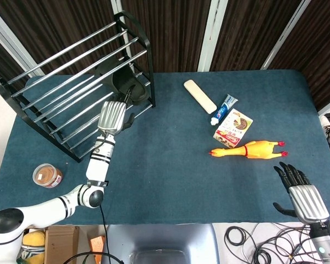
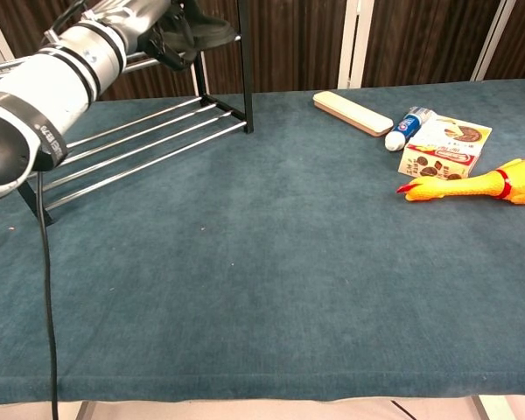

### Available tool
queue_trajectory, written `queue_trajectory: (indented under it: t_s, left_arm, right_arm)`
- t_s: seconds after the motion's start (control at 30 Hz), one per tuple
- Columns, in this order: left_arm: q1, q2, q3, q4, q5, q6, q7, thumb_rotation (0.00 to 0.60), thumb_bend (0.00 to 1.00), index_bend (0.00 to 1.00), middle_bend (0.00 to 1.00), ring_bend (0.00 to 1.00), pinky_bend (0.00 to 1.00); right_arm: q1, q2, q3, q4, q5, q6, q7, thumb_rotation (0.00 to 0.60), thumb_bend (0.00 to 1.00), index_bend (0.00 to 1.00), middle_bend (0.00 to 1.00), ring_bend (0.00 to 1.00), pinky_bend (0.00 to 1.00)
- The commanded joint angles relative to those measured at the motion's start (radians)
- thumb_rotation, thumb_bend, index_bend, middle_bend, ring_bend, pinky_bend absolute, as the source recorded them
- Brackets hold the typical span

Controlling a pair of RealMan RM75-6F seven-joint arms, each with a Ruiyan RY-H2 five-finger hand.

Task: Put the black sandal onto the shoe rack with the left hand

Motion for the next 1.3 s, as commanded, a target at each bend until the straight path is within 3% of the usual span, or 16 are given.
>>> queue_trajectory:
  t_s: [0.03, 0.33, 0.5, 0.57, 0.7, 0.8, 0.87, 1.0, 1.07, 1.1, 1.17, 1.3]
  left_arm:
    - [-0.009, -0.013, -0.002, 0.027, 0.011, -0.006, -0.021, 0.600, 0.42, 0.07, 0.31, 0.24, 0.38]
    - [-0.016, -0.020, -0.004, 0.054, 0.016, -0.014, -0.041, 0.600, 0.42, 0.03, 0.28, 0.20, 0.37]
    - [0.050, 0.063, 0.039, -0.063, 0.076, 0.052, -0.035, 0.600, 0.40, 0.03, 0.27, 0.21, 0.36]
    - [0.107, 0.134, 0.079, -0.172, 0.110, 0.092, -0.012, 0.600, 0.38, 0.04, 0.26, 0.21, 0.35]
    - [0.261, 0.321, 0.206, -0.447, 0.218, 0.206, 0.034, 0.600, 0.36, 0.04, 0.25, 0.23, 0.34]
    - [0.407, 0.466, 0.337, -0.626, 0.320, 0.308, 0.019, 0.600, 0.38, 0.03, 0.22, 0.21, 0.32]
    - [0.509, 0.539, 0.433, -0.679, 0.389, 0.376, -0.037, 0.600, 0.39, 0.02, 0.18, 0.15, 0.29]
    - [0.561, 0.569, 0.481, -0.685, 0.430, 0.409, -0.087, 0.600, 0.39, 0.00, 0.11, 0.07, 0.22]
    - [0.625, 0.591, 0.536, -0.678, 0.432, 0.433, -0.145, 0.600, 0.38, 0.00, 0.07, 0.03, 0.17]
    - [0.718, 0.591, 0.597, -0.628, 0.457, 0.496, -0.275, 0.600, 0.37, 0.00, 0.05, 0.01, 0.15]
    - [0.765, 0.556, 0.611, -0.526, 0.522, 0.554, -0.387, 0.600, 0.37, 0.00, 0.05, 0.01, 0.15]
    - [0.780, 0.536, 0.593, -0.438, 0.577, 0.575, -0.450, 0.600, 0.36, 0.00, 0.05, 0.01, 0.12]
  right_arm:
    - [0.000, 0.000, 0.000, 0.000, 0.000, -0.001, 0.000, 0.600, 0.13, 0.00, 0.00, 0.00, 0.14]
    - [-0.001, 0.000, 0.001, 0.000, 0.003, 0.000, -0.005, 0.600, 0.13, 0.00, 0.00, 0.00, 0.14]
    - [-0.003, 0.000, 0.004, 0.002, 0.009, 0.003, -0.002, 0.600, 0.13, 0.00, 0.00, 0.00, 0.14]
    - [-0.003, -0.002, 0.006, 0.002, 0.014, 0.003, -0.004, 0.600, 0.13, 0.00, 0.00, 0.00, 0.14]
    - [-0.003, -0.008, 0.009, 0.002, 0.026, -0.003, -0.019, 0.600, 0.13, 0.00, 0.00, 0.00, 0.14]
    - [0.002, -0.017, 0.011, -0.002, 0.035, -0.015, -0.043, 0.600, 0.13, 0.00, 0.00, 0.00, 0.14]
    - [0.003, -0.023, 0.014, -0.006, 0.040, -0.016, -0.057, 0.600, 0.13, 0.00, 0.00, 0.00, 0.14]
    - [0.001, -0.024, 0.014, -0.006, 0.042, -0.013, -0.062, 0.600, 0.13, 0.00, 0.00, 0.00, 0.14]
    - [0.000, -0.027, 0.015, -0.005, 0.044, -0.012, -0.067, 0.600, 0.13, 0.00, 0.00, 0.00, 0.14]
    - [0.002, -0.033, 0.020, -0.005, 0.051, -0.012, -0.076, 0.600, 0.13, 0.00, 0.00, 0.00, 0.14]
    - [0.002, -0.038, 0.026, -0.006, 0.061, -0.010, -0.084, 0.600, 0.13, 0.00, 0.00, 0.00, 0.14]
    - [-0.001, -0.040, 0.031, -0.008, 0.070, -0.004, -0.089, 0.600, 0.13, 0.00, 0.00, 0.00, 0.14]
